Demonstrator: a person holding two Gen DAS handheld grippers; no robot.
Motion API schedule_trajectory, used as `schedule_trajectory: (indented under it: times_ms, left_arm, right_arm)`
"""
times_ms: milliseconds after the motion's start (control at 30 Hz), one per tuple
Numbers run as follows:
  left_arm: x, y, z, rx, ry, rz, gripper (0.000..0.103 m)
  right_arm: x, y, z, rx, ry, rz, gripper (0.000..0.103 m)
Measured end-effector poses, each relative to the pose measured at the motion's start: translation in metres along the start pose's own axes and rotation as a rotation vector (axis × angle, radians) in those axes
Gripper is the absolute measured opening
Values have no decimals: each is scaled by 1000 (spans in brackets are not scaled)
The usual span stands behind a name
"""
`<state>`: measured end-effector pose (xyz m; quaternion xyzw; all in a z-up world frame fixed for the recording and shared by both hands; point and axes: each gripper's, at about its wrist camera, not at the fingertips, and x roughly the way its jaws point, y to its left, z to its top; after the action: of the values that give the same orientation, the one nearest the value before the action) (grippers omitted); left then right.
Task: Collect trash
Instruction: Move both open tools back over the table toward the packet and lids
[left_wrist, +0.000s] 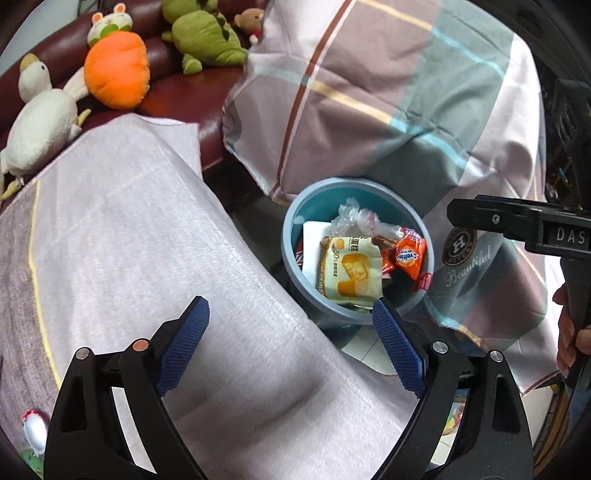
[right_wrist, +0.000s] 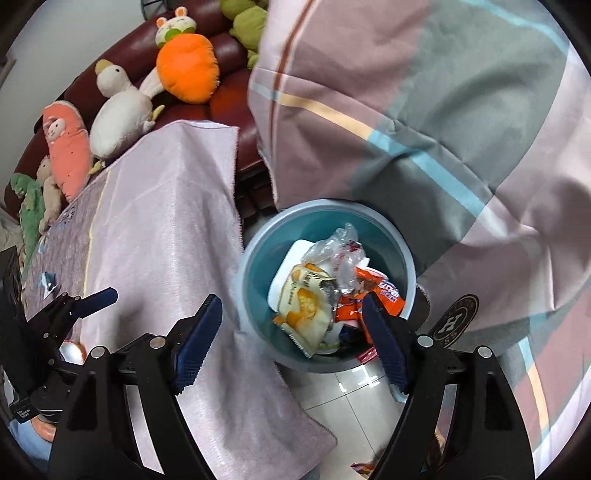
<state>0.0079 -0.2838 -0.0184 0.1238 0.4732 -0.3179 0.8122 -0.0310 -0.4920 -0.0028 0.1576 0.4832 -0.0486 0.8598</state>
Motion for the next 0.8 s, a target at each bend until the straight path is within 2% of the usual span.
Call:
schedule_trajectory:
  times_ms: [333, 500, 800]
  left_arm:
    - [-46, 25, -30, -48, -51, 35, 93]
    - [-66, 50, -51, -97, -71, 67, 93]
    - [-105, 108, -89, -204, -123, 134, 94]
  right_arm:
    - [-27, 45, -15, -60, -20, 28, 78]
    - [-33, 72, -24, -101, -19, 49, 78]
    - [-25, 145, -40, -208, 15, 101, 78]
